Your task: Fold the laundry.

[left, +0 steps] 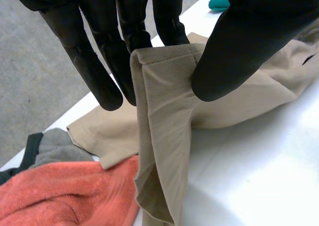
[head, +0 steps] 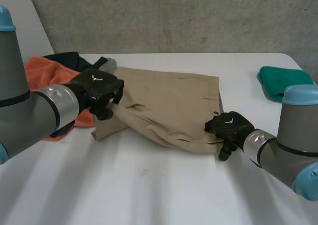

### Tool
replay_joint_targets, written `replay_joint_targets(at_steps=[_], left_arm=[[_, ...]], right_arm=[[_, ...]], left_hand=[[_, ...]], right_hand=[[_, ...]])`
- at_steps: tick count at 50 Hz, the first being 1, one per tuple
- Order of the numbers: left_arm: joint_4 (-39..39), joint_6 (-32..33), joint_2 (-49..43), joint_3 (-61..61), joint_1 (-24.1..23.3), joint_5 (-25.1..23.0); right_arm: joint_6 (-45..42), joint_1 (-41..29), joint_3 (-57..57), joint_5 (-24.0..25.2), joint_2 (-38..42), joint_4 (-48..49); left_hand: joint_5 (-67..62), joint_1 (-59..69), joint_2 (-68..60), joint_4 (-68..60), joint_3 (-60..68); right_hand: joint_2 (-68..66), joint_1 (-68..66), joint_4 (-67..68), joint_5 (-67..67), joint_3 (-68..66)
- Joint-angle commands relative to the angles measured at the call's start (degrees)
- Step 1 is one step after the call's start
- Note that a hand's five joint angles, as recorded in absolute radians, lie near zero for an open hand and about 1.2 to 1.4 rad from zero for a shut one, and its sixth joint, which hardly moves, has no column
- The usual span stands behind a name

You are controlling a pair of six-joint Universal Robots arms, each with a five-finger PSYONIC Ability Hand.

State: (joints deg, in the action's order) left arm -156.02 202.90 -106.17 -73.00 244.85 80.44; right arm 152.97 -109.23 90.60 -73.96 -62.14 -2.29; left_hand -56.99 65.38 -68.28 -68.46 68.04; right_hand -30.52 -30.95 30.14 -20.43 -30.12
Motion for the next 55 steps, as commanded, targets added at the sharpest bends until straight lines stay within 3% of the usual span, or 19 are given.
replay_joint_targets(at_steps=[1,5,9,14,19,24,32,41,49,55], left_arm=[[0.36,0.3,0.08,-3.37,0.63,-2.22],[1.77,0.65,0.7,-7.32,0.02,-3.89],[4.49,3.63,2.8,-12.59,-0.6,-5.91],[9.32,12.58,5.7,-22.07,-1.65,-9.5],[12.05,18.4,6.59,-27.63,-2.88,-11.8],[11.36,19.81,5.8,-25.97,-2.89,-10.92],[4.07,15.78,-2.89,-10.17,-3.15,-5.39],[-3.41,12.69,-21.41,20.03,-3.32,6.03],[-6.75,13.57,-37.77,44.74,-5.52,9.64],[-9.91,18.05,-46.4,57.51,-6.66,12.37]], right_arm=[[-2.5,1.04,3.17,-0.84,-0.52,4.22],[-5.4,0.95,5.8,-1.63,-2.62,3.96],[-12.24,2.0,11.07,-2.24,-10.52,1.15],[-27.33,4.98,18.1,-1.98,-20.63,-9.45],[-38.79,9.47,20.23,-0.49,-23.02,-20.9],[-37.06,9.04,17.51,3.03,-21.53,-22.59],[-23.43,7.02,7.76,2.94,-16.09,-14.25],[-11.83,4.3,-7.96,-5.3,-2.57,3.4],[-11.64,2.27,-19.48,-13.49,8.95,16.24],[-11.73,1.48,-24.86,-13.67,16.61,24.51]], left_hand=[[-12.86,14.46,-11.57,-11.39,11.8],[-13.01,14.62,-11.72,-11.54,11.96],[-13.01,14.62,-11.72,-11.54,11.96],[-13.01,14.62,-11.72,-11.54,11.96],[-13.01,14.62,-11.72,-11.54,11.96],[-13.01,14.62,-11.72,-11.54,11.96],[-13.01,14.62,-11.72,-11.54,11.96],[-13.01,14.62,-11.72,-11.54,11.96],[-13.01,14.62,-11.72,-11.54,11.96],[-13.01,14.62,-11.72,-11.54,11.96]], right_hand=[[-49.42,-48.98,49.79,-49.51,-49.82],[-49.48,-49.05,49.86,-49.57,-49.88],[-49.48,-49.05,49.86,-49.57,-49.88],[-49.48,-49.05,49.86,-49.57,-49.88],[-49.48,-49.05,49.86,-49.57,-49.88],[-49.48,-49.05,49.86,-49.57,-49.88],[-49.48,-49.05,49.86,-49.57,-49.88],[-49.48,-49.05,49.86,-49.57,-49.88],[-49.48,-49.05,49.86,-49.57,-49.88],[-49.48,-49.05,49.86,-49.57,-49.88]])
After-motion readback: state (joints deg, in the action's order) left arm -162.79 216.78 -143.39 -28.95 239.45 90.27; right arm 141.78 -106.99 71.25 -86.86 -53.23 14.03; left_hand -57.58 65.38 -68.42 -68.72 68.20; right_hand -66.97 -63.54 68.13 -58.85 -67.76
